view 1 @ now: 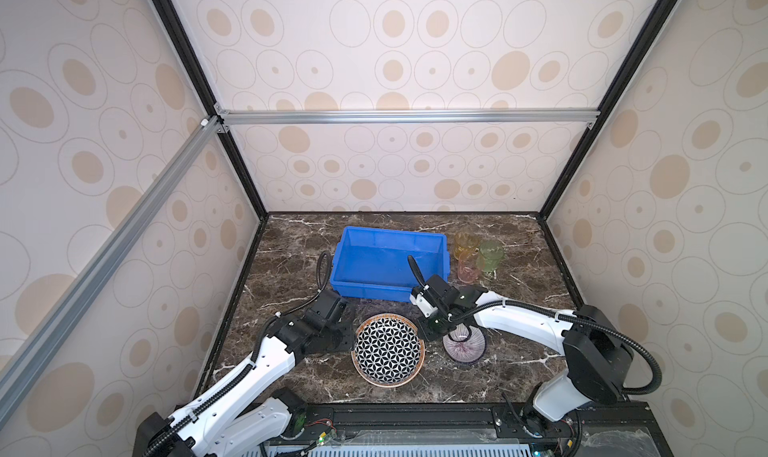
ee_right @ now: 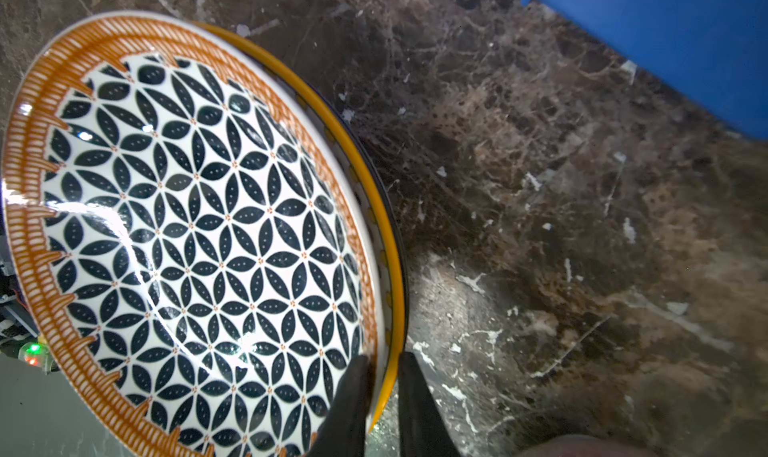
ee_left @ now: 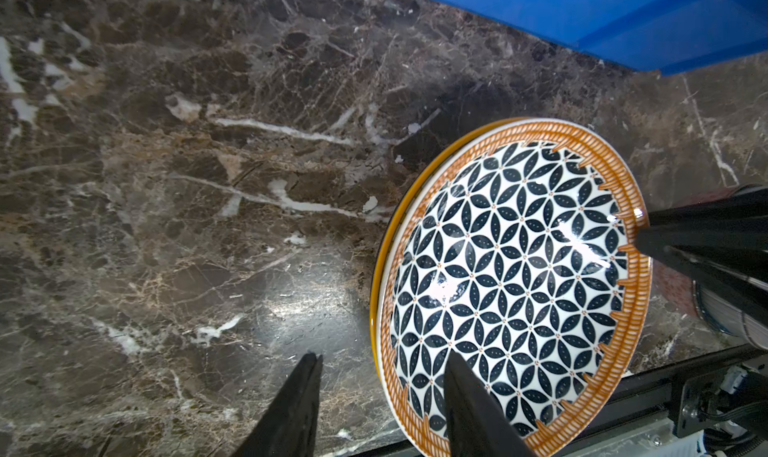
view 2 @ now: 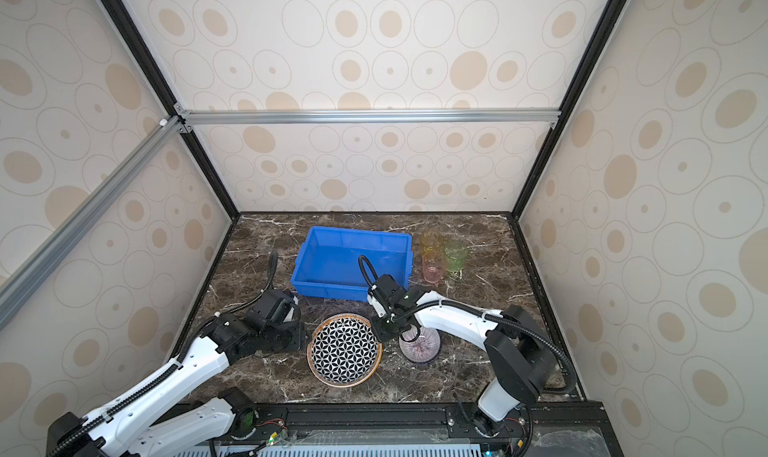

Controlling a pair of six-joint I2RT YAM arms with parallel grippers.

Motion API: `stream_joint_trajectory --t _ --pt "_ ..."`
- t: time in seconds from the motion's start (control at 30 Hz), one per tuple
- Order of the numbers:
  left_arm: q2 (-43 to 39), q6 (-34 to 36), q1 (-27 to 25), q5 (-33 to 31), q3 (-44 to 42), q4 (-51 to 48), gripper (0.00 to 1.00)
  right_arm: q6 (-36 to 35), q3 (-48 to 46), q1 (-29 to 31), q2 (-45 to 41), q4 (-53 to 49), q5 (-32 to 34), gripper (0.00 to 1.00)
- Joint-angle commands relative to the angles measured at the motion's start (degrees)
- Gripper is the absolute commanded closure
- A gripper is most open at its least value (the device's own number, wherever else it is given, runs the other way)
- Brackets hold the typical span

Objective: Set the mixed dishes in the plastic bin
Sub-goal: 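Grip the flower-pattern plate rim with right gripper while left grips opposite rim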

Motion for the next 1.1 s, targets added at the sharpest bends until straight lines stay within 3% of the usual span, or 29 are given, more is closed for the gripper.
stream_joint_trajectory --t 0.0,0.17,0.33,0.63,1.07 --pt "-0.46 -1.42 -0.67 0.07 -0.4 -0.44 0.52 0.85 -0.72 0.81 1.09 -1.08 0.57 0.86" --pt "-0.02 -1.55 -0.89 1.11 -1.31 0.1 0.55 0.99 -1.09 0.88 0.93 -0.64 0.61 0.86" --pt "-0.18 -2.07 -1.07 0.76 -1.58 0.19 0.53 1.05 -1.64 0.96 1.76 0.36 -0.46 0.93" --pt "-0.36 -3.17 -1.22 1.76 -2.73 0.89 0.52 1.05 -1.9 1.23 2.66 0.99 -0.71 0.95" --pt "-1.3 -4.84 -1.33 6.72 -6.43 5.85 0.54 1.43 -3.75 1.4 3.41 3.26 -2.04 0.98"
